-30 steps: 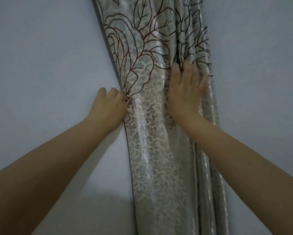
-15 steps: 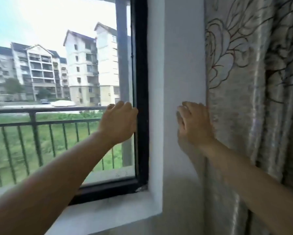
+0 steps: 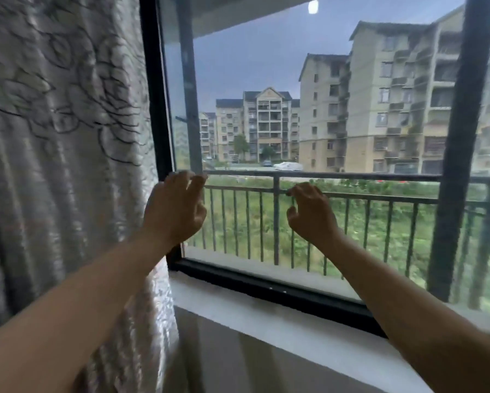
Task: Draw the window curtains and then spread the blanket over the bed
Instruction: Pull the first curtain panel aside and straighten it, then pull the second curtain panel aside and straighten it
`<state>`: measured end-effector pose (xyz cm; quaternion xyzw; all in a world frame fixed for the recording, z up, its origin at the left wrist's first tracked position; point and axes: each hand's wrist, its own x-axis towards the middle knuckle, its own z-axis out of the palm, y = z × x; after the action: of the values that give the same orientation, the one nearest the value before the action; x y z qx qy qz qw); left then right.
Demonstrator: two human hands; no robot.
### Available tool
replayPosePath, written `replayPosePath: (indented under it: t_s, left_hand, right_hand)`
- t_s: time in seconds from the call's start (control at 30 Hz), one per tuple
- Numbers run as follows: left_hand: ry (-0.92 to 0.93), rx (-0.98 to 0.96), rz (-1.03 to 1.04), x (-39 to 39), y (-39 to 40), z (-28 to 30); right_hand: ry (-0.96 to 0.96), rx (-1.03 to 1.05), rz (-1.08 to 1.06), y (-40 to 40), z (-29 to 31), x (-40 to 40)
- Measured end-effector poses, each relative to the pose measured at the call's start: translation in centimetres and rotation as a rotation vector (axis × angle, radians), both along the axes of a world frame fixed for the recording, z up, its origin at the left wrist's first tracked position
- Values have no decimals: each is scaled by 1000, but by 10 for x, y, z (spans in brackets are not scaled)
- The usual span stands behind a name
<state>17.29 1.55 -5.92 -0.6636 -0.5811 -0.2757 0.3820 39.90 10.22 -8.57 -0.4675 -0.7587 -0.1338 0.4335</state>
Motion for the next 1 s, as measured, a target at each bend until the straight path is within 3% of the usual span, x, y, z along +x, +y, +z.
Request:
replayPosePath:
  t_s: [0.1, 0.23, 0.3, 0.43, 0.67, 0.83, 1.0]
  left_hand:
    - [93, 154, 79, -55, -4, 6]
    - [44, 306, 281, -122, 17, 17]
    - [-137, 299, 290, -141, 31, 26]
    - [-667, 314, 256, -181, 70, 47]
    - [-1124, 325, 219, -276, 127, 52]
    - [-1052, 391, 296, -358, 160, 53]
    - [-926, 498, 289, -451, 188, 59]
  right_hand:
    - [88, 12, 226, 24, 9, -77]
    - [210, -34, 527, 58, 29, -183]
    - [235, -103, 624, 72, 40, -223]
    - [399, -251, 812, 103, 65, -300]
    - [514, -321, 911, 152, 69, -423]
    - [527, -409, 968, 180, 76, -512]
    - [473, -285, 957, 203, 81, -611]
